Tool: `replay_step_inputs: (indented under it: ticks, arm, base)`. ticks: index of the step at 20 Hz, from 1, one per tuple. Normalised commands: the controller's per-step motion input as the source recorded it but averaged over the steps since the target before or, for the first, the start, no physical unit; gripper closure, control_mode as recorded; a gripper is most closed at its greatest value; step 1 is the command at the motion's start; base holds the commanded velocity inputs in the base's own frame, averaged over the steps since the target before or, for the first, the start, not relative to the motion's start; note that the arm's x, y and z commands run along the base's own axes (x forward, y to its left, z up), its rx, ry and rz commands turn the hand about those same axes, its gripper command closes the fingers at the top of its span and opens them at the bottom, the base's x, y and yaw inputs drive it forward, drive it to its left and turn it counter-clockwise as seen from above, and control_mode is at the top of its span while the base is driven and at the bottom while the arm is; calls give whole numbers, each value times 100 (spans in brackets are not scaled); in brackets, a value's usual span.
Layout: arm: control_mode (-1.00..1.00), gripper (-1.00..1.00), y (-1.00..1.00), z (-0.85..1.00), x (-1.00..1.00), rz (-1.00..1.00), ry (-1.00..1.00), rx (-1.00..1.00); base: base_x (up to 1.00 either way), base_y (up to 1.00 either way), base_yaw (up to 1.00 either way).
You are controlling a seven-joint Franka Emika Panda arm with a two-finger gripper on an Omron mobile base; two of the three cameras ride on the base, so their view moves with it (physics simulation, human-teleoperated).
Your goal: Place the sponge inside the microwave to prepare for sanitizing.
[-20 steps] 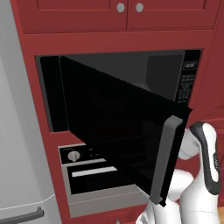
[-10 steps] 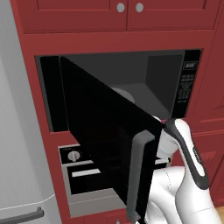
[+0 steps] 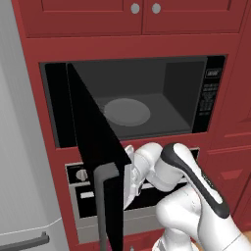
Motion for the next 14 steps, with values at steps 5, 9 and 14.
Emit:
replay_step_inputs:
  ticks: [5, 9, 14]
  arm:
    - [-100, -100, 48, -5, 3, -3, -9, 2]
    - [-100, -100, 38, 0, 9, -6, -7, 0]
    - [-100, -100, 17, 1, 12, -3, -6, 0]
  base:
    - [0, 0, 0]
    - [0, 0, 0]
    - [0, 0, 0]
